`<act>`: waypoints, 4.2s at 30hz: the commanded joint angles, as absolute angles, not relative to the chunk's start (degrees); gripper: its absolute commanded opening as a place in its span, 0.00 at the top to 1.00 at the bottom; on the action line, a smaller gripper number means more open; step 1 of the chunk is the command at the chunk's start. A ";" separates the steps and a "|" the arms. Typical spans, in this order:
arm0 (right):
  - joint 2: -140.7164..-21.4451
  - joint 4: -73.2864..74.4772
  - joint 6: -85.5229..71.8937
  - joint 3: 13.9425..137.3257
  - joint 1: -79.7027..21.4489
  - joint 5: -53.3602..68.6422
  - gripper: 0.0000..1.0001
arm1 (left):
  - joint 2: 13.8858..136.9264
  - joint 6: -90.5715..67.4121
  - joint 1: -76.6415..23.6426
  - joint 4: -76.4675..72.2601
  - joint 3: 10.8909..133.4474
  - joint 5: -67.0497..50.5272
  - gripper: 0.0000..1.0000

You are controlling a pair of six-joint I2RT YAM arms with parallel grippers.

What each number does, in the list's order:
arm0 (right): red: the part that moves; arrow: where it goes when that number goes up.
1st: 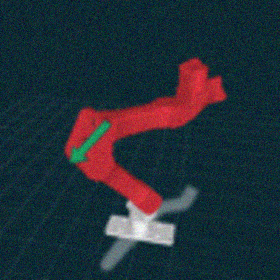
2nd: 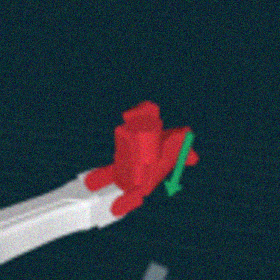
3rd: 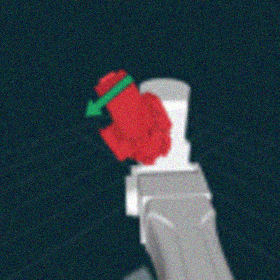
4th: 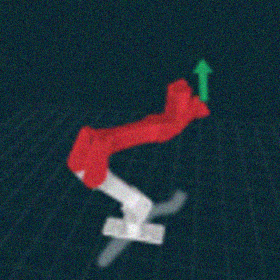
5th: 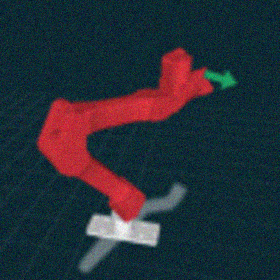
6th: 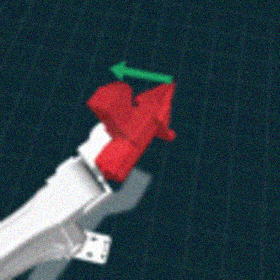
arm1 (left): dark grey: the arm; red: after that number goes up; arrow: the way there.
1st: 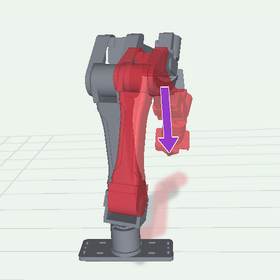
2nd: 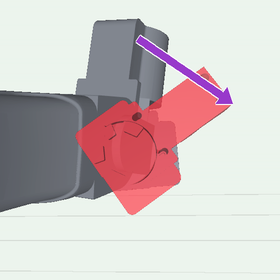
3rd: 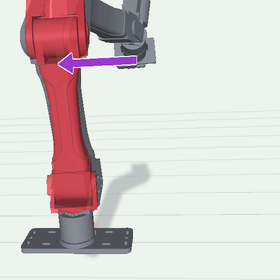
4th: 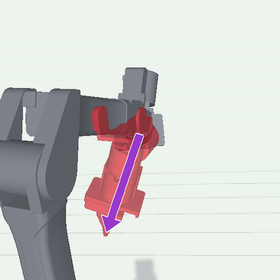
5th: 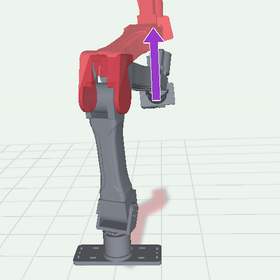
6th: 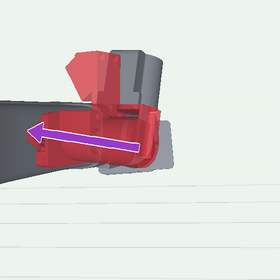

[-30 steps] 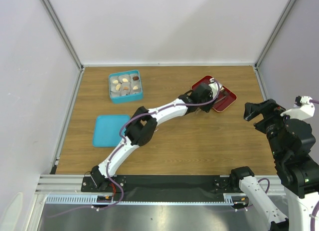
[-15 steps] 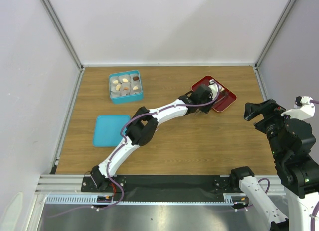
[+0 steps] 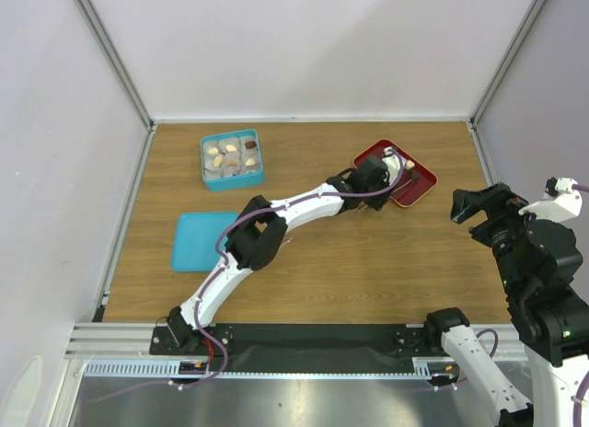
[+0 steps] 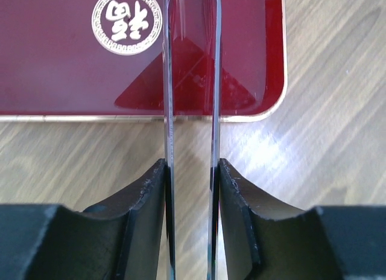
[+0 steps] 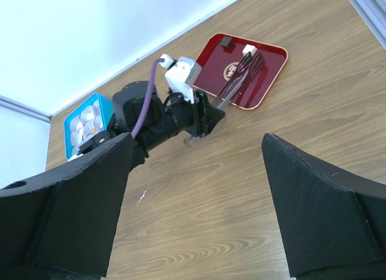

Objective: Pack the chocolate

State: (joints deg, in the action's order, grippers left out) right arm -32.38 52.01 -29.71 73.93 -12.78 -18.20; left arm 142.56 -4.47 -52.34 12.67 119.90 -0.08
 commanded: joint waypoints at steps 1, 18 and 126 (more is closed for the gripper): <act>-31.90 50.71 -28.65 74.71 -12.83 -18.72 0.06 | 134.21 -3.52 -52.56 9.67 117.51 2.02 0.58; -31.20 50.36 -29.44 74.27 -12.92 -17.84 0.06 | 127.09 -4.31 -51.77 11.51 112.67 2.65 0.57; -52.47 61.26 -29.00 88.85 -14.77 -9.15 0.07 | 90.54 -17.22 -25.59 35.59 88.34 12.48 0.60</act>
